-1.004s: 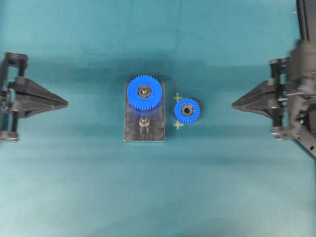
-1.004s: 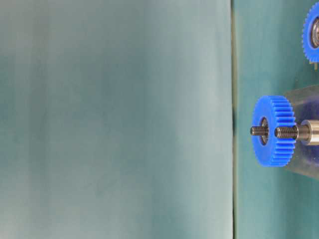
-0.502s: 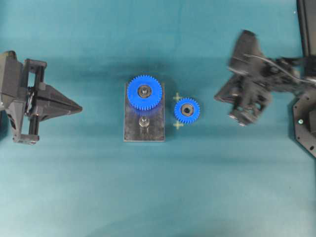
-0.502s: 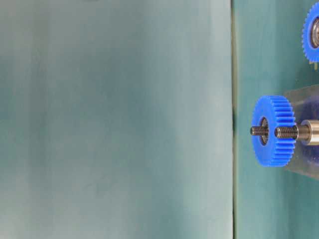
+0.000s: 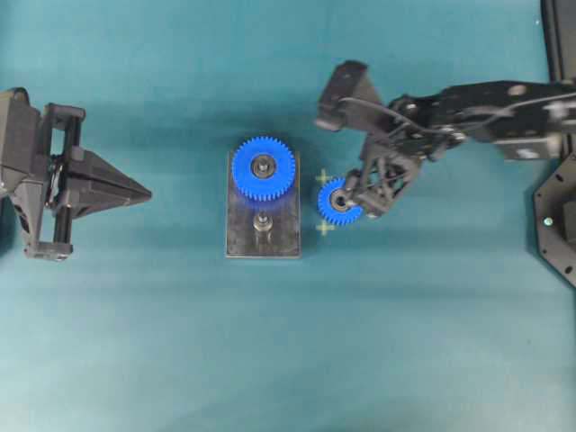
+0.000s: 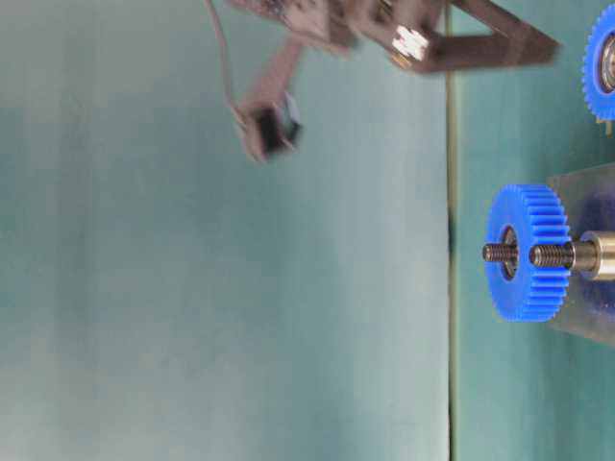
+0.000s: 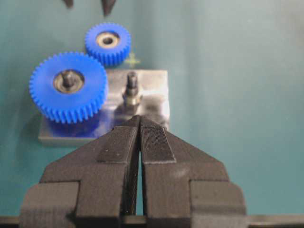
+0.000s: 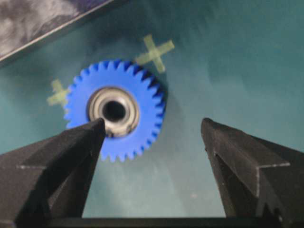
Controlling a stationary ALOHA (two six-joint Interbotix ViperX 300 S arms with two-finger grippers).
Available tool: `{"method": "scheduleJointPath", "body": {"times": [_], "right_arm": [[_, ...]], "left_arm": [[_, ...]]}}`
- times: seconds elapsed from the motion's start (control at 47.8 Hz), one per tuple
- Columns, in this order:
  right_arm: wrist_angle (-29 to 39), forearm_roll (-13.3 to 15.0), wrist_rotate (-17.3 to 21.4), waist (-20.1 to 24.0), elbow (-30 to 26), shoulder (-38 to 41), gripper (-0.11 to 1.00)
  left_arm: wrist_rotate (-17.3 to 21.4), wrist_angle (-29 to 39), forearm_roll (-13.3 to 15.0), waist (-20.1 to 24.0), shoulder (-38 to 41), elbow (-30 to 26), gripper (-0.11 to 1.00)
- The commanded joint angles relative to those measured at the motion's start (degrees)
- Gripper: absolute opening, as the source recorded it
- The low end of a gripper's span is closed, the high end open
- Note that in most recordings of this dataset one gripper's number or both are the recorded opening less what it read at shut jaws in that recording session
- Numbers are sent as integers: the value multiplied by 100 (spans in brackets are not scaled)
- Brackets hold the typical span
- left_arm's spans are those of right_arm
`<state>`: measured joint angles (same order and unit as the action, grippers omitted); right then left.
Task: Fit the small gear onto the shaft.
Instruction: 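Lower the right gripper onto the small blue gear and grasp its hub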
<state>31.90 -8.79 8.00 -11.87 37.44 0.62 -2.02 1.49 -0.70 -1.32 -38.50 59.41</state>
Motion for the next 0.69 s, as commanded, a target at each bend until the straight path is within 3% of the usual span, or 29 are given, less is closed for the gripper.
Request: {"method": "scheduleJointPath", "body": {"times": [0.0, 0.293, 0.669], "right_arm": [[26, 44, 18, -9, -211, 105, 88], [519, 352, 18, -35, -519, 536, 87], [712, 299, 26, -18, -545, 606, 88]], "left_arm": [[0, 9, -18, 9, 9, -167, 0], [-26, 18, -18, 9, 0, -158, 0], [-35, 18, -18, 9, 18, -141, 0]]}}
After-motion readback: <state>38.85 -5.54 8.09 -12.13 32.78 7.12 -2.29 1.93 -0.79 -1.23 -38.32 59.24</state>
